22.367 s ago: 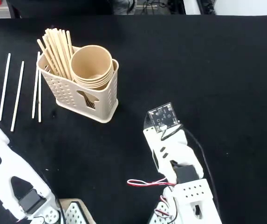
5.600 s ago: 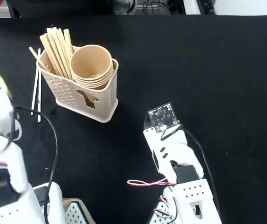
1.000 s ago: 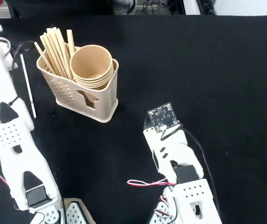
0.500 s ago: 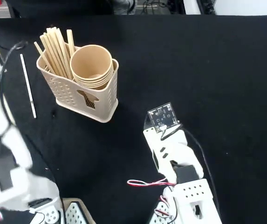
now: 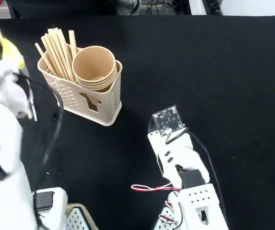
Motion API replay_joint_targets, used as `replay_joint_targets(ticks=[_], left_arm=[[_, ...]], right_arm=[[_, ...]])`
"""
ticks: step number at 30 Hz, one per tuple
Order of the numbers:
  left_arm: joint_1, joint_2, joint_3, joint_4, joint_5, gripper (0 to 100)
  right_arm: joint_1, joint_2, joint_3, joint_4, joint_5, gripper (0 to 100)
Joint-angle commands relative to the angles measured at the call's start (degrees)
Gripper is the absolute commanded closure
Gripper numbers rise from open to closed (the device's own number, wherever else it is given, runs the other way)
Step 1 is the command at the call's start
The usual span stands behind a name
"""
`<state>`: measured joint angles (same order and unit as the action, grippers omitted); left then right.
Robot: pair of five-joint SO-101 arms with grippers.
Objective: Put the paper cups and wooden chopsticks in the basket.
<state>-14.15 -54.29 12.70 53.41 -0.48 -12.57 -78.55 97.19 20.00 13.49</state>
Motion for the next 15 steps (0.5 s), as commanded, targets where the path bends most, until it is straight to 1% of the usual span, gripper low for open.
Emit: replay_joint_targets(ticks=[1,3,4,5,12,15], left_arm=[[6.81,-14.68,23.87,-34.02,-0.35,97],[10.51,-17.49,31.08,-46.42,-0.53,97],[12.35,-17.58,32.57,-50.11,-0.62,97],[13.67,-16.79,32.75,-51.52,-0.62,97],[14.46,-1.41,25.71,-51.43,-0.26,97],[14.46,3.08,21.93,-52.13,-0.26,97]], right_arm=[[0.35,-0.13,-0.04,-0.7,0.53,98.3],[0.35,-0.13,-0.04,-0.7,0.53,98.3],[0.35,-0.13,-0.04,-0.7,0.53,98.3],[0.35,-0.13,-0.04,-0.7,0.53,98.3],[0.35,-0.13,-0.04,-0.7,0.53,98.3],[0.44,-0.13,-0.04,-0.7,0.53,98.3]])
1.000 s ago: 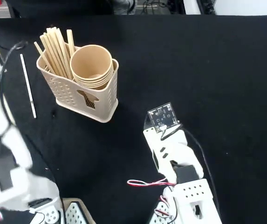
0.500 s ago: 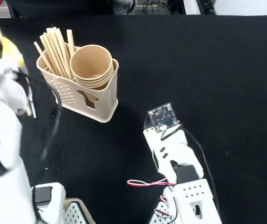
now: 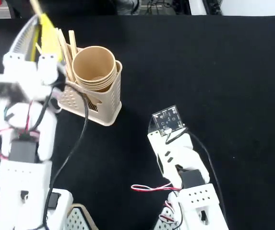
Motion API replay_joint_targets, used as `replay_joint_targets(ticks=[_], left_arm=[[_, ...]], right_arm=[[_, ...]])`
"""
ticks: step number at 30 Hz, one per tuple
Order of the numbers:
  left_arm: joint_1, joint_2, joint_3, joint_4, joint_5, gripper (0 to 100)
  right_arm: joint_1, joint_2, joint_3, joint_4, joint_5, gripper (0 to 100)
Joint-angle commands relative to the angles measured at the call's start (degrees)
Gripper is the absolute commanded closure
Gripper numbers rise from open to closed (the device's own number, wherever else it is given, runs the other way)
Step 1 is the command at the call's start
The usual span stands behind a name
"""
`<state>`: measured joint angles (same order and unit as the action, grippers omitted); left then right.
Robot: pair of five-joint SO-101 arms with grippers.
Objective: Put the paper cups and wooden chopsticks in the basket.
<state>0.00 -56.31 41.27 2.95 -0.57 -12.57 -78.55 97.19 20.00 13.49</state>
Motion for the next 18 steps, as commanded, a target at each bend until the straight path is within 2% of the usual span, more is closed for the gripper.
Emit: replay_joint_targets(ticks=[1,7,10,14,18], left_arm=[[0.31,6.42,-7.34,-1.93,-0.18,97],[-0.04,14.95,-7.16,-5.45,-0.09,97],[-0.48,19.25,-7.25,-5.71,4.92,97],[-6.02,24.0,-10.33,-7.47,11.52,97],[-10.95,27.6,-12.0,-7.65,14.33,97]], right_arm=[[0.44,-0.13,-0.04,-0.7,0.53,98.3],[0.44,-0.13,-0.04,-0.79,0.53,98.3],[0.44,-0.13,-0.04,-0.79,0.53,98.3],[0.44,-0.13,-0.04,-0.79,0.53,98.3],[0.35,-0.13,-0.04,-0.79,0.53,98.3]])
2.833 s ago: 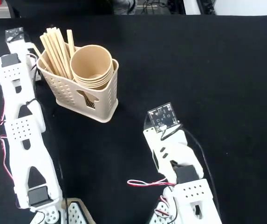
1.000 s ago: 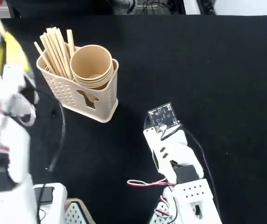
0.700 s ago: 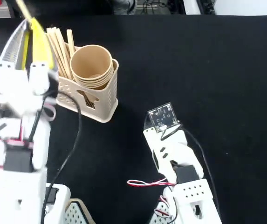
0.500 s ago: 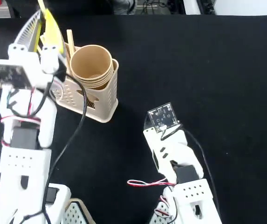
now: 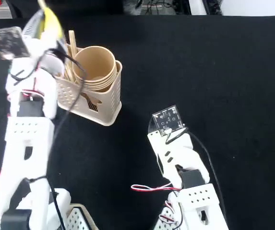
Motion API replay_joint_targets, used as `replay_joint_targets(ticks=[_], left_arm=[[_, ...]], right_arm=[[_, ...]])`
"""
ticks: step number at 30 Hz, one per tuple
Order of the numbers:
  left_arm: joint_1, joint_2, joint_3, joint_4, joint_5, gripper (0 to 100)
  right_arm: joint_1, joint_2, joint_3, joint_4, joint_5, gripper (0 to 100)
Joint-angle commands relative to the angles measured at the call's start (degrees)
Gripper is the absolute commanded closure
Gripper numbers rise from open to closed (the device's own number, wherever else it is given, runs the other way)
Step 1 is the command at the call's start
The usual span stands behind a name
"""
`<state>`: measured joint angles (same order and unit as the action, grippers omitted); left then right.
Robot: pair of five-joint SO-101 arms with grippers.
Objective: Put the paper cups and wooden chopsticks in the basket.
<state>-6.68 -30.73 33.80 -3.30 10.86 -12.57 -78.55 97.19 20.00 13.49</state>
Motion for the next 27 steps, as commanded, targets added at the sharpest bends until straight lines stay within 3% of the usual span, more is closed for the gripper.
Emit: replay_joint_targets(ticks=[1,8,12,17,20,23,27], left_arm=[[-4.79,2.64,-4.7,-1.49,2.9,97],[-2.95,2.99,-4.35,-0.97,2.73,97],[-1.8,2.9,-4.26,3.25,2.46,96],[-1.01,0.09,-6.9,18.02,2.55,81],[-1.1,-5.45,-12.53,31.3,2.55,80],[-5.67,-8.88,-16.92,37.98,2.64,80],[-18.42,-6.86,-19.03,43.78,2.64,80]], right_arm=[[0.35,-0.13,-0.04,-0.79,0.53,98.3],[0.35,-0.13,-0.04,-0.88,0.53,98.3],[0.35,-0.13,-0.04,-0.88,0.53,98.3],[0.35,-0.13,-0.04,-0.88,0.53,98.3],[0.35,-0.13,-0.04,-0.88,0.53,98.3],[0.35,-0.13,-0.04,-0.7,0.53,98.3],[0.35,-0.48,-0.04,0.09,0.53,98.3]])
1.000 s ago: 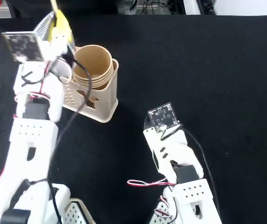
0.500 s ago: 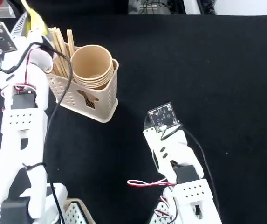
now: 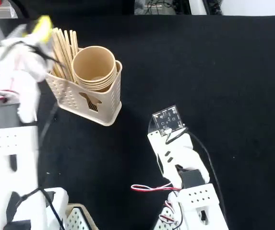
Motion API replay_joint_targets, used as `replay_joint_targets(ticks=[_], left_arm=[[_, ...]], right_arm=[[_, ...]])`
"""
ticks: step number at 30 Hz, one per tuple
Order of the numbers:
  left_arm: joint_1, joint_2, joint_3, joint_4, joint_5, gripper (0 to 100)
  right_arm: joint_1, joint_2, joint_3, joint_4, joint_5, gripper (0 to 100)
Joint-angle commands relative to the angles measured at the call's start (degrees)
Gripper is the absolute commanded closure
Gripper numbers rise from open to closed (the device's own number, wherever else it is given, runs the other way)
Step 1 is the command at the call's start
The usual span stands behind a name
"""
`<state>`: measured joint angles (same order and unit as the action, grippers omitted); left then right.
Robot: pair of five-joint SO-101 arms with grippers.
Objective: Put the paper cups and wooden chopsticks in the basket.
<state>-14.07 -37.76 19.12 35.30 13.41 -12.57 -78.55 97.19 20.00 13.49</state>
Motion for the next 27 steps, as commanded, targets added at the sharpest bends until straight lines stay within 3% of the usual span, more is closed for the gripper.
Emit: replay_joint_targets(ticks=[1,5,10,14,27], left_arm=[[-13.76,2.02,-3.82,5.71,0.09,80],[-20.35,13.27,-3.74,6.07,-0.35,80],[-20.62,29.36,-9.01,5.63,-6.24,80],[-20.62,46.15,-20.88,7.91,-8.35,80],[-14.73,95.3,-83.38,41.49,-7.38,80]], right_arm=[[0.35,-0.48,-0.04,0.0,0.53,98.3],[0.26,-0.4,-0.04,0.0,0.53,98.3],[0.26,-0.4,-0.04,0.0,0.53,98.3],[0.26,-0.4,-0.04,0.0,0.53,98.3],[0.26,-0.4,-0.04,-0.35,0.53,98.3]])
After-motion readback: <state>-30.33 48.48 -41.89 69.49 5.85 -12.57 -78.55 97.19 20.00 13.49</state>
